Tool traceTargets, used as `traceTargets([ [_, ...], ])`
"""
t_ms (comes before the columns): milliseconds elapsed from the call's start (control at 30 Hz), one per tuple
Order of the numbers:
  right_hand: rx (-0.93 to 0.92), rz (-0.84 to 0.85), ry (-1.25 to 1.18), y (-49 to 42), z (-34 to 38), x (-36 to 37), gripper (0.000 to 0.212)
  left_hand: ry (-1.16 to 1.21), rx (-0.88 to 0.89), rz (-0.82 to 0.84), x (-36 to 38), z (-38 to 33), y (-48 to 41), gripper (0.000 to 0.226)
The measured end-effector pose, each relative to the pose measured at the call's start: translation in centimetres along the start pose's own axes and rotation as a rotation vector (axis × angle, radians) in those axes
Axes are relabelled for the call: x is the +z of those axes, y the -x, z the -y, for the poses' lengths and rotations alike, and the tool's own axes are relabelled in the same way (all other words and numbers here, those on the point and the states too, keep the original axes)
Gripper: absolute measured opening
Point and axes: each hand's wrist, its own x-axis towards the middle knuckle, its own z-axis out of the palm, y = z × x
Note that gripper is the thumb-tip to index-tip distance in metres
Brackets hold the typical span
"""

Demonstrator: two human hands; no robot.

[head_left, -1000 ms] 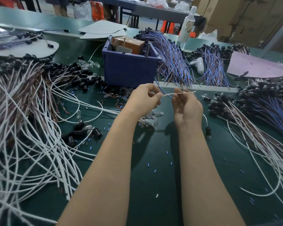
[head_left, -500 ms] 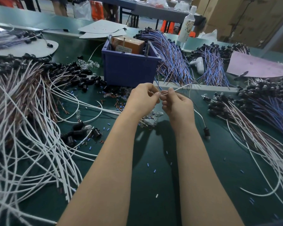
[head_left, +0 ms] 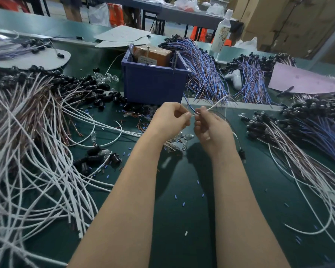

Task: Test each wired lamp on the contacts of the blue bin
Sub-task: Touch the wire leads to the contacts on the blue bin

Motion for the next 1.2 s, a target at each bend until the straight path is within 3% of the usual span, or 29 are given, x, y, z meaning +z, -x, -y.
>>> traceTargets([
  [133,-0.107,0.026,0.160,-0.2,-0.6,0.1,0.022,-0.020,-0.035,-0.037,0.1,0.3,-0.2,0.013],
  [267,-0.187,-0.004,0.126,-0.4,-0.8,0.0,0.024,-0.022,-0.020,-0.018,0.2,0.1,-0.1,0.017],
  [867,-0.143,-0.030,0.020,-0.1,-1.4,1.0,0.021,0.006,-0.179,0.002,-1.2,-0.4,0.0,0.027],
  [1000,-0.160,-0.113,-0.032,-0.3,-0.5,-0.1,0.020,-0.101,-0.216,-0.091,-2.4,0.2,0.2,0.027],
  [1100,-0.161,-0.083,-0.037,-0.2,-0.5,0.0,0.021,-0.019,-0.166,-0.178,-2.3,0.1,0.0,0.018],
  [1200,-0.158,-0.031,0.002,-0.1,-0.8,0.5,0.021,0.006,-0.089,-0.072,-0.9,-0.4,0.1,0.020],
])
